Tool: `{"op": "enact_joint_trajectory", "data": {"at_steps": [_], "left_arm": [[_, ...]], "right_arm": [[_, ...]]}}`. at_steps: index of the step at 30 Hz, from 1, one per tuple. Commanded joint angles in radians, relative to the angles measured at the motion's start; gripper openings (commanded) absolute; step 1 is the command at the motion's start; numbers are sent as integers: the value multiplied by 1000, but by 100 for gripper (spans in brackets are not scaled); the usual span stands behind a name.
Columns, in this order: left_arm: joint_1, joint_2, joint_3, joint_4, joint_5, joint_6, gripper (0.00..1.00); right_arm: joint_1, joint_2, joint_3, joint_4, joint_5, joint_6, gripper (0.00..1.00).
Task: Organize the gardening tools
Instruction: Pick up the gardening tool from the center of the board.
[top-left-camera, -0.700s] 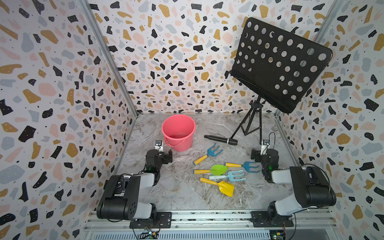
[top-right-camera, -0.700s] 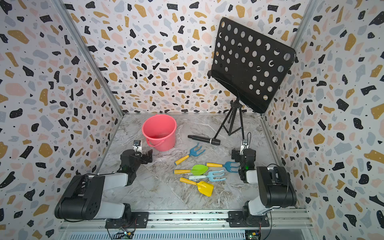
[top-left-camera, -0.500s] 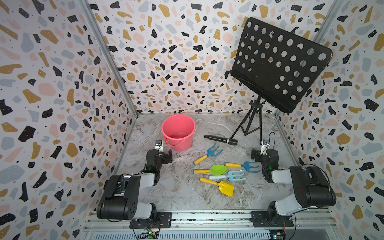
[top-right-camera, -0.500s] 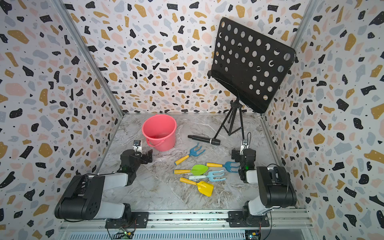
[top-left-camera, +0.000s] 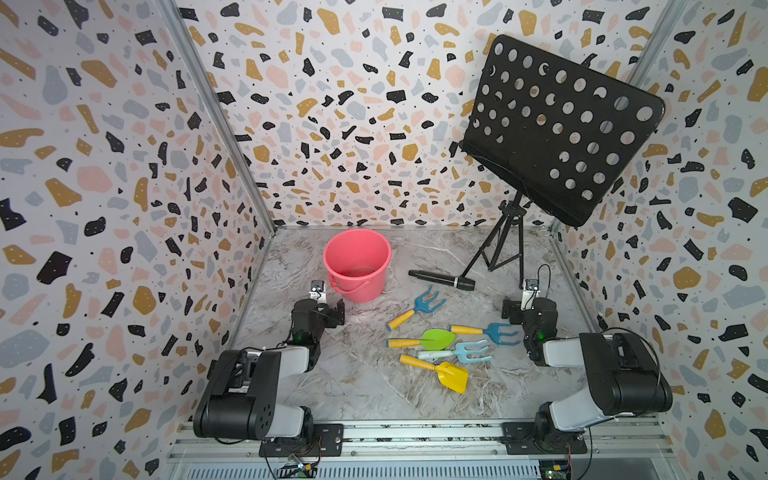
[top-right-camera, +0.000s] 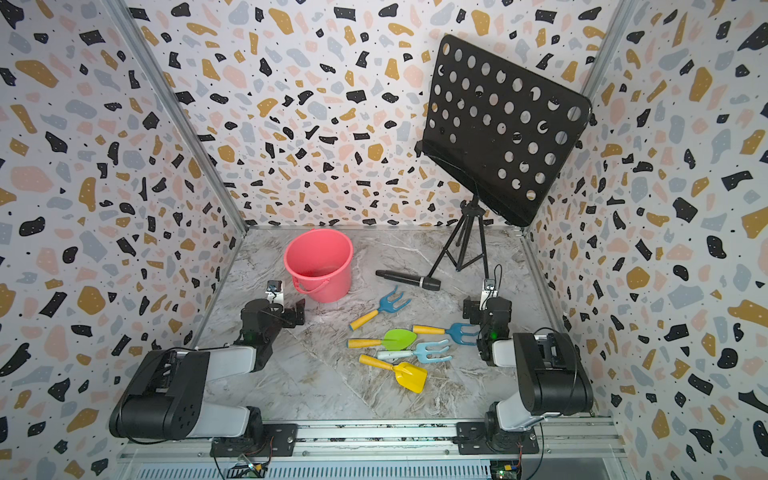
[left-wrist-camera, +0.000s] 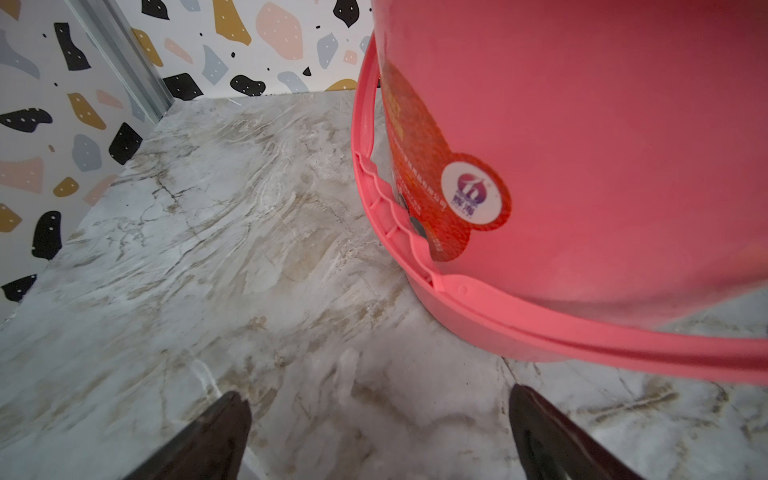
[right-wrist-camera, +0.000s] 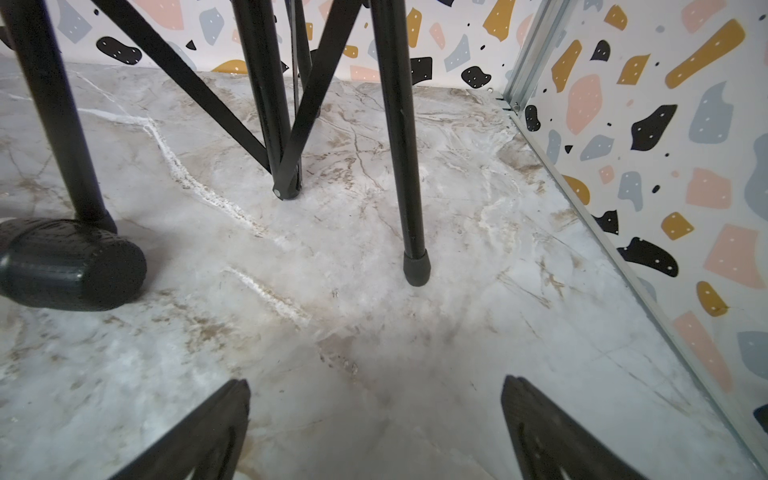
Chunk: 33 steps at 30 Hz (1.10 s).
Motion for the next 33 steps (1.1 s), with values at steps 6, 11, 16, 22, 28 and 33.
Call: {"op": "enact_joint_trajectory", "data": {"at_steps": [6, 11, 16, 22, 28, 33], "left_arm": [[3, -5, 17, 48, 34, 16, 99], [3, -63, 24, -10, 41, 20, 99], [3, -191, 21, -114, 36, 9, 99], [1, -356, -14, -225, 16, -48, 99], [-11, -541, -52, -353, 6, -99, 99], [-54, -722, -72, -460, -72, -135, 99]], "right_arm": [[0, -130, 14, -89, 41, 2, 100], [16, -296, 43, -263, 162, 48, 100], [29, -444, 124, -532, 226, 206, 100], [56, -572, 200, -867, 249, 421, 100], [92, -588, 304, -1167, 140, 485, 100], [109, -578, 357, -1367, 93, 526, 100]]}}
